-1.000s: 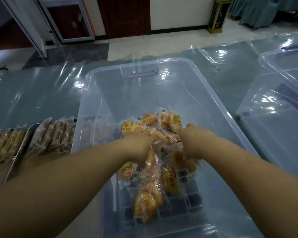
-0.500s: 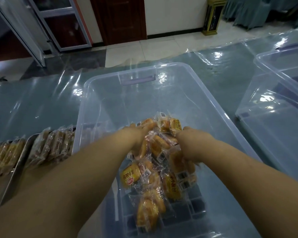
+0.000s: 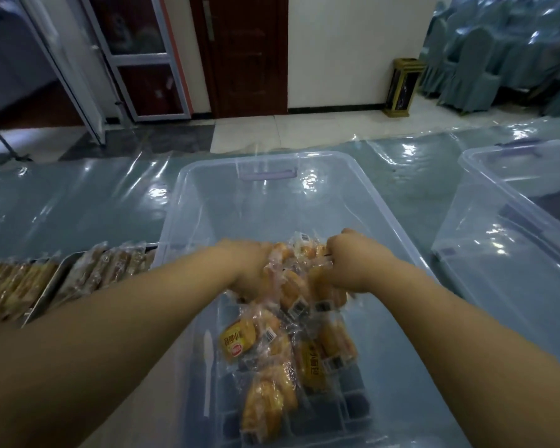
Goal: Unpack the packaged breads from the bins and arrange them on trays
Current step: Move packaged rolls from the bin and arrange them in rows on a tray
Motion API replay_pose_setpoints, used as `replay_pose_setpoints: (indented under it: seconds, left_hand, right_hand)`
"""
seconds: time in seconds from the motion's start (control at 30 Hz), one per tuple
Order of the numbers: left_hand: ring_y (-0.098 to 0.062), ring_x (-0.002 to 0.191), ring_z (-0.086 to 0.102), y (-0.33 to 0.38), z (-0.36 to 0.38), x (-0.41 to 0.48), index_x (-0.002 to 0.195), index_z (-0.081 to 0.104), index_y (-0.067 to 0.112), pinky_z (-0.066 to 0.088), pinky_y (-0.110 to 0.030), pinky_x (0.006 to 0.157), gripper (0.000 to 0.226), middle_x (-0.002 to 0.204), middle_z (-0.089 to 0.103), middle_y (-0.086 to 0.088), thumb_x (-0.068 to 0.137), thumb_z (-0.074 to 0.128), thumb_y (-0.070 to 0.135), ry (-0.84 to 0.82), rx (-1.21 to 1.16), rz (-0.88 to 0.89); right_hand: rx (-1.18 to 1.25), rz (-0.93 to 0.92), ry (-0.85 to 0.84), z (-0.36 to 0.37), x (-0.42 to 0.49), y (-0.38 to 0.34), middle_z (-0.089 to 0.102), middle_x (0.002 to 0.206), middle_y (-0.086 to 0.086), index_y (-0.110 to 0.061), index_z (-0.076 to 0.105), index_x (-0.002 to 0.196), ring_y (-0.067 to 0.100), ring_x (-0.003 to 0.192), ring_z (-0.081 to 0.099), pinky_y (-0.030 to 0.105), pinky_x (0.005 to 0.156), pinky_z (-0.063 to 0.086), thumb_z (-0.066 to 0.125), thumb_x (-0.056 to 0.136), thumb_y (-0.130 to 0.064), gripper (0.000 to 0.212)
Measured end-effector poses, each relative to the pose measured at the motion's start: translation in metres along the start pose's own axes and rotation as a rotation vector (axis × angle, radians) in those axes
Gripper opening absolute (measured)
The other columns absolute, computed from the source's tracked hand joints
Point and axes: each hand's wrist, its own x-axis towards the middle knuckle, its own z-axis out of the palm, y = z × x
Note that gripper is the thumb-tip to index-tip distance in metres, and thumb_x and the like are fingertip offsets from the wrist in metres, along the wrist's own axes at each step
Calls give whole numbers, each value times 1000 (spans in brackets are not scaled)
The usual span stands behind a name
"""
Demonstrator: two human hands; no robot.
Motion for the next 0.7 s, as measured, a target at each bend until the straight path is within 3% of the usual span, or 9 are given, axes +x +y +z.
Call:
replay_pose_setpoints:
  seconds: [0.07,0.13,0.27,0.37,0.53,0.7]
  left_hand:
    - [-19,75,46,-6,-14,-23,98,34,24,34,-28,56,55,84,43,5,62,75,36,156,-49,-41]
    - [-18,76,49,-13,-23,-47,91,31,28,31,-29,52,55,84,47,7,61,75,42,314,-136,-78]
    - [-13,81,54,-23,-32,-98,95,40,31,47,-33,64,61,90,55,11,53,80,51,600,-434,-138]
    - [-6,79,52,-27,-31,-136,100,43,33,50,-35,69,67,88,54,14,50,82,53,764,-550,-173]
    - [1,80,49,-42,-18,-201,94,41,42,40,-21,60,65,90,51,19,43,78,61,933,-733,-167]
    - [3,77,51,-73,21,-267,89,43,45,37,-17,57,65,88,53,22,37,71,70,1055,-804,-214]
  right_hand:
    - [76,-7,89,-9,-3,-1,43,96,5,-14,51,81,26,76,52,31,63,41,56,79,-18,6]
    - [150,-31,190,-17,-8,-3,44,101,5,-12,57,89,28,80,54,34,69,46,54,81,-15,10]
    - [272,-154,472,-36,-26,-12,44,102,-4,-16,62,96,21,79,52,28,62,41,66,76,-19,21]
    - [360,-248,667,-46,-46,-23,40,102,-11,-19,62,101,11,83,47,16,61,33,73,74,-23,30]
    - [459,-376,838,-50,-90,-58,46,107,-11,-19,63,105,10,91,51,23,74,46,78,71,-20,37]
    - [510,-483,896,-38,-132,-121,51,111,-7,-16,64,105,12,92,53,16,74,44,79,71,-18,38]
